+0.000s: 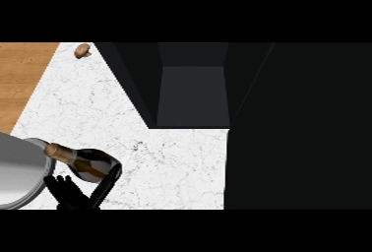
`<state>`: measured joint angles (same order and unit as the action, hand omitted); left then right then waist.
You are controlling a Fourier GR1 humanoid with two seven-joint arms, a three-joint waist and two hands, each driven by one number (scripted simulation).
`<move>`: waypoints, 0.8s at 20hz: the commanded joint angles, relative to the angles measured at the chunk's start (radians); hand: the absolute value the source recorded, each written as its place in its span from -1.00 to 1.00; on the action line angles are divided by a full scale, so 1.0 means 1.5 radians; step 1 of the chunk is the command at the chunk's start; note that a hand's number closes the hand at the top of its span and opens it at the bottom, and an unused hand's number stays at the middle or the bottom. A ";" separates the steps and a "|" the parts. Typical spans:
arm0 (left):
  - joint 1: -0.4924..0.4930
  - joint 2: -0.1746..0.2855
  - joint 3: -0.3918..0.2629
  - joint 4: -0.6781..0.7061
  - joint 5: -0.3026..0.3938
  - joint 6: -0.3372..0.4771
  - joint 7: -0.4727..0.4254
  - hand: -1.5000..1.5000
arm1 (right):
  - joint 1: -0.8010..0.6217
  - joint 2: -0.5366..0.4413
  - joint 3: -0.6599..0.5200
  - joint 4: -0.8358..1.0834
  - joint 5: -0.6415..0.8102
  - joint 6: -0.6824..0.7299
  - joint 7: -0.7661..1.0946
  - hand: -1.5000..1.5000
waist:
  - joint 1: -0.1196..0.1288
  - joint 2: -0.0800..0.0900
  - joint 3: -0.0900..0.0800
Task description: Pick up the wine, place it into the cabinet and close the cabinet
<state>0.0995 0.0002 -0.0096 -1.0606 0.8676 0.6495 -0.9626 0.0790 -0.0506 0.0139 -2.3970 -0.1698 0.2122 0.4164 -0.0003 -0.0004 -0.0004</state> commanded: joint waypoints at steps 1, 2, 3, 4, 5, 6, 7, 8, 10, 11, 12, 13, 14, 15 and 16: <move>0.006 0.000 -0.020 0.022 0.044 -0.049 -0.042 -1.00 | 0.033 0.017 0.027 0.000 0.027 0.010 -0.032 -1.00 | -0.001 0.000 0.000; -0.017 0.000 -0.015 0.100 0.052 -0.090 -0.077 -1.00 | 0.009 -0.001 -0.008 -0.004 -0.018 0.014 -0.017 -1.00 | -0.001 0.000 0.000; -0.045 0.000 0.007 0.105 0.058 -0.063 -0.080 -1.00 | 0.038 -0.005 -0.029 -0.013 -0.037 0.028 -0.029 -1.00 | -0.002 0.000 0.000; -0.056 0.000 0.028 0.135 0.041 -0.093 -0.065 -1.00 | 0.004 0.006 -0.001 0.004 -0.011 0.008 -0.011 -1.00 | -0.001 0.000 0.000; -0.026 0.000 -0.012 0.107 0.067 -0.084 -0.091 -1.00 | 0.026 0.000 -0.013 -0.001 -0.007 0.018 -0.018 -1.00 | -0.001 0.000 0.000; -0.044 0.000 0.027 0.137 0.039 -0.117 -0.063 -1.00 | 0.047 0.012 0.027 -0.049 0.016 0.009 0.005 -1.00 | -0.002 0.000 0.000; -0.053 0.000 -0.005 0.122 0.069 -0.084 -0.082 1.00 | 0.004 0.007 0.003 -0.031 -0.008 -0.011 0.029 -1.00 | -0.001 0.000 0.000; -0.084 0.000 -0.007 0.182 0.098 -0.107 -0.115 1.00 | 0.059 0.018 0.021 -0.036 0.011 0.012 -0.015 -1.00 | -0.003 0.000 0.000; -0.080 0.000 0.018 0.181 0.052 -0.127 -0.089 1.00 | 0.018 -0.007 -0.020 -0.013 -0.025 0.019 0.002 -1.00 | -0.002 0.000 0.000; -0.110 0.000 0.037 0.207 0.050 -0.129 -0.086 1.00 | -0.013 -0.025 -0.073 0.017 -0.079 0.026 -0.006 -1.00 | -0.002 0.001 0.000; -0.075 0.000 -0.001 0.148 0.059 -0.104 -0.070 1.00 | -0.025 0.005 -0.012 0.056 0.011 0.013 -0.039 -1.00 | 0.000 0.000 0.000; -0.059 0.000 0.020 0.159 0.039 -0.137 -0.072 1.00 | -0.013 -0.005 -0.010 -0.021 -0.026 0.000 0.033 -1.00 | -0.001 0.000 0.000; -0.082 0.000 0.013 0.224 0.069 -0.158 -0.112 1.00 | 0.006 -0.011 -0.032 -0.009 -0.035 0.018 0.005 -1.00 | -0.003 0.000 0.000; -0.106 0.006 0.038 0.219 0.045 -0.155 -0.080 1.00 | -0.034 -0.016 -0.044 0.012 -0.042 0.003 0.022 -1.00 | -0.002 0.001 0.000; -0.116 0.000 0.024 0.216 0.052 -0.133 -0.075 1.00 | 0.032 0.007 -0.002 0.000 -0.001 0.023 -0.018 -1.00 | -0.004 0.001 0.000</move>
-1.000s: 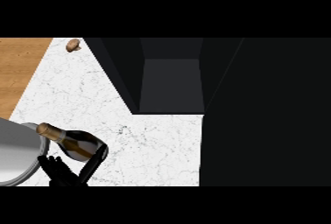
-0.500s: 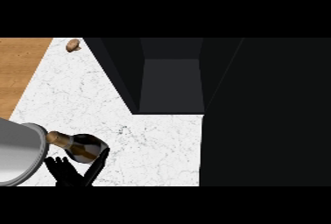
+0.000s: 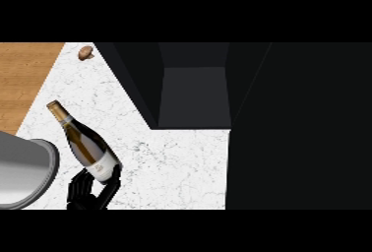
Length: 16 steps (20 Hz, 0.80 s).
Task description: Pick up the wine, place it into the cabinet and close the cabinet
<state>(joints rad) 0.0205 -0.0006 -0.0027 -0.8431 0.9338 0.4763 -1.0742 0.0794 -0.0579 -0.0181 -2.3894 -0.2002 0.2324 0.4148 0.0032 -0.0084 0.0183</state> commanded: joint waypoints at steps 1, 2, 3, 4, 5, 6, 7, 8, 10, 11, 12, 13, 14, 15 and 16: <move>-0.031 0.000 0.030 0.114 0.006 -0.088 -0.040 1.00 | 0.026 0.018 0.029 -0.025 0.010 -0.001 -0.003 -1.00 | -0.007 0.006 -0.013; -0.010 0.000 -0.002 0.045 0.008 -0.045 -0.027 1.00 | 0.010 0.026 0.043 0.026 0.062 0.000 -0.041 -1.00 | -0.003 0.006 -0.012; -0.028 0.000 -0.024 0.005 0.025 0.021 -0.013 1.00 | -0.013 0.004 0.005 0.002 0.010 -0.006 0.002 -1.00 | -0.003 0.005 -0.012; -0.018 0.005 0.009 0.074 -0.011 -0.059 -0.028 1.00 | 0.014 -0.001 -0.004 -0.010 -0.005 0.005 0.002 -1.00 | -0.006 0.006 -0.013; -0.017 0.001 -0.012 0.033 -0.001 0.004 -0.034 1.00 | -0.010 0.019 0.018 0.024 0.029 -0.008 -0.023 -1.00 | -0.003 0.006 -0.012; -0.038 0.038 -0.042 0.055 -0.039 -0.055 0.037 1.00 | -0.002 0.001 0.006 0.027 0.012 0.009 -0.016 -1.00 | -0.007 0.007 -0.012; 0.009 0.072 -0.090 0.043 -0.063 -0.135 0.058 1.00 | -0.034 0.011 0.006 0.042 0.014 -0.006 -0.018 -1.00 | -0.003 0.008 -0.013; 0.004 0.081 -0.133 0.032 -0.089 -0.157 0.079 1.00 | -0.010 0.005 0.012 0.015 0.007 0.004 -0.011 -1.00 | -0.015 0.006 -0.013; 0.032 0.112 -0.225 0.006 -0.141 -0.234 0.118 1.00 | -0.014 0.010 0.011 0.029 0.015 0.000 -0.018 -1.00 | -0.022 0.007 -0.012; 0.040 0.134 -0.257 0.005 -0.165 -0.283 0.118 1.00 | -0.008 0.005 0.014 0.022 0.007 0.008 -0.012 -1.00 | -0.031 0.006 -0.013; 0.052 0.150 -0.270 -0.001 -0.176 -0.310 0.113 1.00 | -0.026 0.001 0.005 0.013 0.005 -0.002 -0.001 -1.00 | -0.020 0.005 -0.013; 0.070 0.164 -0.266 0.002 -0.175 -0.360 0.085 1.00 | -0.014 0.014 0.013 0.011 0.015 -0.012 -0.002 -1.00 | -0.012 0.005 -0.014; 0.065 0.169 -0.270 0.003 -0.177 -0.390 0.082 1.00 | -0.018 0.003 -0.004 0.048 0.005 0.008 -0.028 -1.00 | -0.006 0.007 -0.013; 0.052 0.193 -0.258 0.007 -0.172 -0.421 0.084 1.00 | -0.009 0.002 -0.004 0.042 0.004 0.012 -0.031 -1.00 | -0.007 0.006 -0.013; 0.076 0.185 -0.259 -0.005 -0.176 -0.423 0.067 1.00 | 0.031 0.004 -0.003 -0.004 -0.007 0.011 -0.016 -1.00 | -0.007 0.004 -0.012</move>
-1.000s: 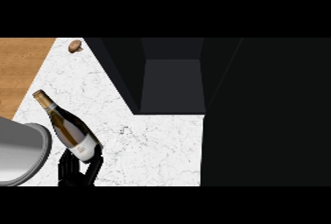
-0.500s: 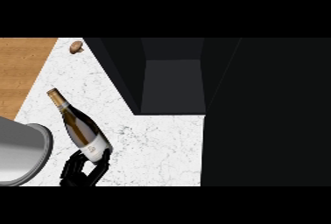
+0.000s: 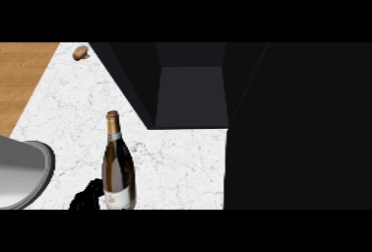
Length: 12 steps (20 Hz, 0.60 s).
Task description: Pick up the wine, place it into the cabinet and close the cabinet
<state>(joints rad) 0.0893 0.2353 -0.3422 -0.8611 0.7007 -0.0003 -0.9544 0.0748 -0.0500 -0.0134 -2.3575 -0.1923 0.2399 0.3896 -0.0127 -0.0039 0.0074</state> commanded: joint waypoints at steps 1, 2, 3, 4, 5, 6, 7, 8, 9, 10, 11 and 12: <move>-0.017 0.032 -0.012 0.050 -0.022 -0.129 -0.017 1.00 | 0.010 0.015 0.021 -0.028 0.023 -0.019 0.014 -1.00 | 0.004 0.002 -0.006; -0.005 0.023 -0.029 0.042 -0.031 -0.150 -0.028 1.00 | 0.016 -0.010 -0.020 0.022 -0.016 0.027 -0.033 -1.00 | 0.005 0.003 -0.005; -0.005 0.018 -0.024 0.031 -0.040 -0.147 -0.041 1.00 | -0.024 -0.010 -0.036 0.029 -0.020 0.003 -0.016 -1.00 | 0.008 0.003 -0.005; -0.029 0.025 -0.011 0.043 -0.033 -0.172 -0.028 1.00 | -0.006 0.015 0.019 0.000 0.035 -0.018 0.000 -1.00 | 0.007 0.002 -0.005; 0.015 0.045 -0.016 -0.012 -0.026 -0.185 -0.023 1.00 | -0.002 0.016 0.037 -0.036 0.039 -0.027 0.032 -1.00 | 0.009 0.002 -0.005; -0.008 0.018 -0.032 -0.006 -0.050 -0.167 -0.017 1.00 | -0.020 0.007 0.013 0.002 0.025 -0.013 0.003 -1.00 | 0.009 0.002 -0.005; 0.007 0.035 -0.032 -0.082 -0.031 -0.153 0.033 1.00 | 0.036 0.008 0.000 -0.019 -0.011 0.000 0.004 -1.00 | 0.007 0.001 -0.004; 0.037 0.051 -0.020 -0.102 -0.035 -0.163 0.008 1.00 | 0.038 0.025 0.034 0.006 0.039 0.002 -0.035 -1.00 | 0.010 0.002 -0.005; 0.049 0.072 -0.019 -0.166 -0.029 -0.145 0.036 1.00 | -0.019 -0.006 -0.012 -0.016 -0.004 -0.013 0.026 -1.00 | 0.012 0.001 -0.004; 0.037 0.054 -0.017 -0.159 -0.041 -0.133 0.043 1.00 | -0.028 -0.010 -0.032 -0.009 -0.025 -0.014 0.025 -1.00 | 0.010 0.002 -0.005; 0.072 0.022 -0.047 -0.203 -0.062 -0.089 0.039 1.00 | 0.031 0.027 0.030 -0.011 0.030 -0.005 -0.023 -1.00 | 0.010 0.001 -0.004; 0.058 0.043 -0.023 -0.228 -0.039 -0.106 0.076 1.00 | 0.017 0.023 0.022 0.009 0.042 -0.012 -0.021 -1.00 | 0.010 0.002 -0.005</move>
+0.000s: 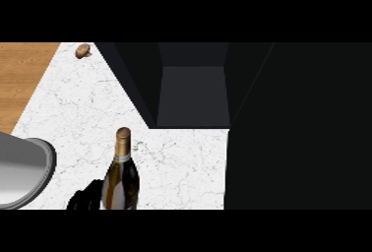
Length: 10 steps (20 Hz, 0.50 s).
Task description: Pick up the wine, place it into the cabinet and close the cabinet
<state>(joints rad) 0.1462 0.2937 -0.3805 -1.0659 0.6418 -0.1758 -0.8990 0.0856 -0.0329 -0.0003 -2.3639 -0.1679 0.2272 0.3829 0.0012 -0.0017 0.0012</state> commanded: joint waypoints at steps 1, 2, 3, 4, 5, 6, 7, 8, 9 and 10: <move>0.060 0.004 -0.008 -0.124 -0.017 0.023 0.030 1.00 | 0.034 -0.009 -0.019 -0.006 -0.027 0.023 -0.017 -1.00 | 0.000 0.000 0.000; 0.079 0.036 -0.013 -0.208 0.003 0.033 0.086 1.00 | -0.016 -0.012 -0.027 0.021 -0.016 0.005 -0.006 -1.00 | 0.004 0.000 0.000; 0.082 0.042 -0.007 -0.245 0.017 0.043 0.112 1.00 | 0.038 -0.003 -0.011 -0.014 -0.023 0.022 -0.018 -1.00 | 0.001 0.000 0.000; 0.049 0.019 0.012 -0.196 -0.004 0.043 0.101 1.00 | 0.020 -0.004 -0.020 0.021 -0.023 0.025 -0.036 -1.00 | 0.000 0.001 0.000; 0.068 0.009 -0.007 -0.244 -0.002 0.058 0.110 1.00 | 0.057 -0.013 -0.041 0.004 -0.045 0.042 -0.045 -1.00 | -0.001 0.000 0.000; 0.081 0.015 -0.018 -0.311 -0.008 0.109 0.155 1.00 | 0.032 0.000 -0.006 0.015 -0.007 0.024 -0.028 -1.00 | 0.002 0.000 0.000; 0.071 0.010 -0.011 -0.305 -0.012 0.096 0.155 1.00 | 0.000 -0.020 -0.031 -0.001 -0.042 0.016 0.013 -1.00 | 0.001 0.000 0.000; 0.034 0.012 -0.014 -0.325 -0.002 0.113 0.204 1.00 | -0.014 -0.017 -0.052 0.079 -0.033 0.034 -0.056 -1.00 | 0.001 0.001 0.000; 0.056 0.013 -0.005 -0.370 0.010 0.140 0.234 1.00 | 0.003 0.005 0.003 -0.001 -0.005 -0.003 0.008 -1.00 | 0.001 0.000 0.000; 0.057 0.012 -0.021 -0.404 -0.003 0.152 0.250 1.00 | -0.016 -0.010 -0.021 0.021 -0.025 0.009 0.000 -1.00 | 0.002 0.000 0.000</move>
<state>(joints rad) 0.2278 0.3133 -0.3965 -1.5123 0.6401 -0.0248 -0.6421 0.0921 -0.0439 -0.0306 -2.3376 -0.2006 0.2499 0.3633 0.0028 -0.0011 0.0009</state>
